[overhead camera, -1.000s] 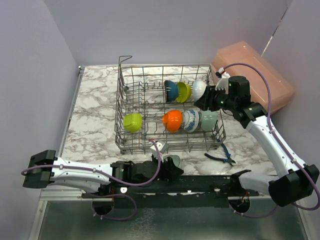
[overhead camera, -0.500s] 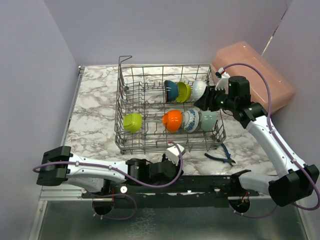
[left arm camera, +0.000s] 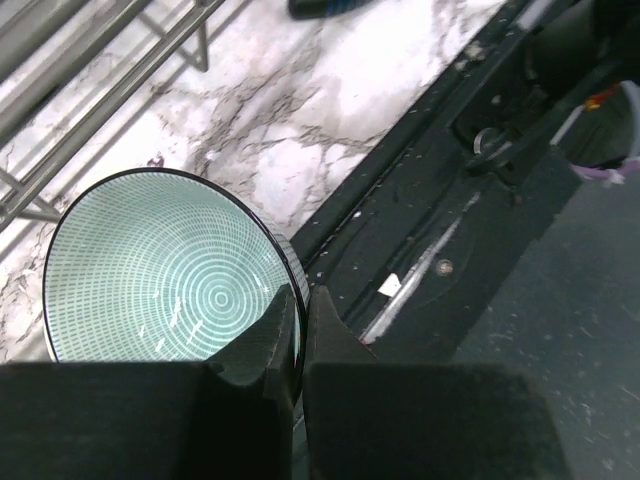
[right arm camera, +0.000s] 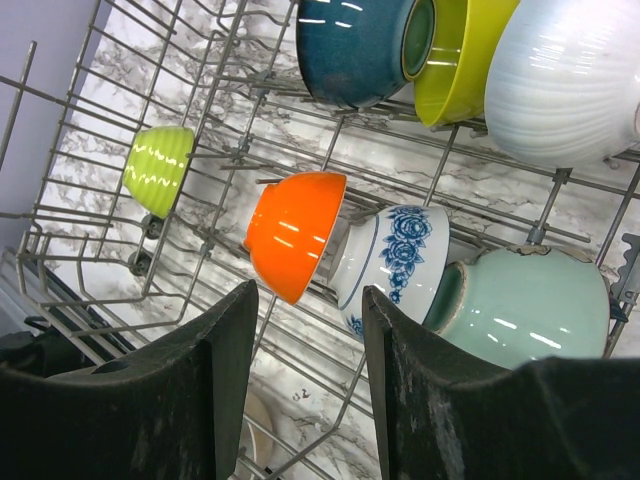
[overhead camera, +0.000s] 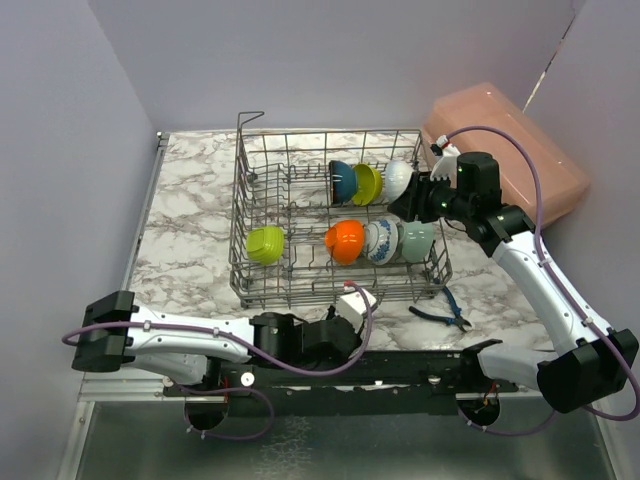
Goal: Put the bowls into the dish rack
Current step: Pick up the bowl from the center of the board.
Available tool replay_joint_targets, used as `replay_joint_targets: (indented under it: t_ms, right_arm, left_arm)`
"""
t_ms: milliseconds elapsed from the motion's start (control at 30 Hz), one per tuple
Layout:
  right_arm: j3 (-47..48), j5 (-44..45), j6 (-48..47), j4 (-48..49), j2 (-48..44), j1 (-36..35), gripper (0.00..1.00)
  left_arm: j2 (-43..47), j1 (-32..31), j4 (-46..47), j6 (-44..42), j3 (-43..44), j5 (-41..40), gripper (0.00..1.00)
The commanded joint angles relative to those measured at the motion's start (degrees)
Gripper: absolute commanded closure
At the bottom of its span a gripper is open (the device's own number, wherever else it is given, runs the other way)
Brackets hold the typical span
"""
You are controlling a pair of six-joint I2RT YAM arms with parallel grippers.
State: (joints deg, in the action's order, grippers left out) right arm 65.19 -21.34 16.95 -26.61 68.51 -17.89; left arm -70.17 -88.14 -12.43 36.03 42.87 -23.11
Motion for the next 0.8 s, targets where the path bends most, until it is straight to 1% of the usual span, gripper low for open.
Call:
replay_joint_targets:
  t_ms: [0,133,300,467,567,667,767]
  right_arm:
    - [1.9,-1.1,-0.5,-1.0,-1.4,0.2,0.49]
    - [2.2,-0.9,-0.3,-1.0,-2.4,0.3,0.49]
    - [2.6,0.1,0.1,-1.0,-4.2,0.3,0.49]
    - [3.2,2.1,0.4,-1.1,-6.5,0.3,0.49]
    - [3.3,3.7,0.4,-1.0,-8.2,0.3,0.48]
    - [3.3,5.1,0.4,-0.9,-9.5,0.3,0.46]
    - [2.9,5.4,0.8,-0.5,-10.5,0.3,0.46]
  left_arm:
    - [5.5,-0.2,0.6,-5.2,4.8,5.5,1.0]
    - [8.7,-0.1,0.8,-8.3,7.7,12.5,1.0]
    - [10.6,-0.1,2.8,-12.8,11.5,17.9,1.0]
    - [9.7,-0.1,8.2,-18.5,15.0,18.2,1.0]
    - [8.0,0.5,9.0,-22.1,17.5,14.4,1.0]
    - [6.3,3.5,8.7,-24.8,19.8,12.1,1.0]
    - [5.0,11.1,8.8,-24.1,21.7,13.5,1.0]
